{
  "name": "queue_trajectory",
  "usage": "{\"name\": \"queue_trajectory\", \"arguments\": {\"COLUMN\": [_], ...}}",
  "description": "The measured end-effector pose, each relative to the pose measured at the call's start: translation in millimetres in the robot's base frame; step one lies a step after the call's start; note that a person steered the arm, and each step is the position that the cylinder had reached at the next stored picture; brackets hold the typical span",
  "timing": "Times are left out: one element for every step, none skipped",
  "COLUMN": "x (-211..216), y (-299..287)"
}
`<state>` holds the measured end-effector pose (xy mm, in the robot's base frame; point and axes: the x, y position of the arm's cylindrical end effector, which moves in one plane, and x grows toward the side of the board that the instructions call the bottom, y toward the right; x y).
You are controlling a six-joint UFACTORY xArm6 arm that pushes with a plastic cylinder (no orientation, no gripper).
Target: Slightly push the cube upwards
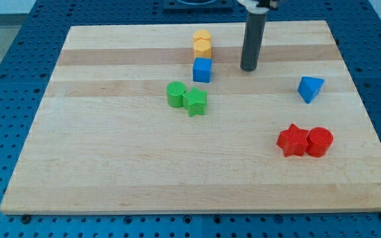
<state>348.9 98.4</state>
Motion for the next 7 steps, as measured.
{"name": "queue_trajectory", "arguments": {"x": [25, 37, 48, 50, 39, 29, 24], "y": [-15, -46, -73, -82, -83, -83, -85]}}
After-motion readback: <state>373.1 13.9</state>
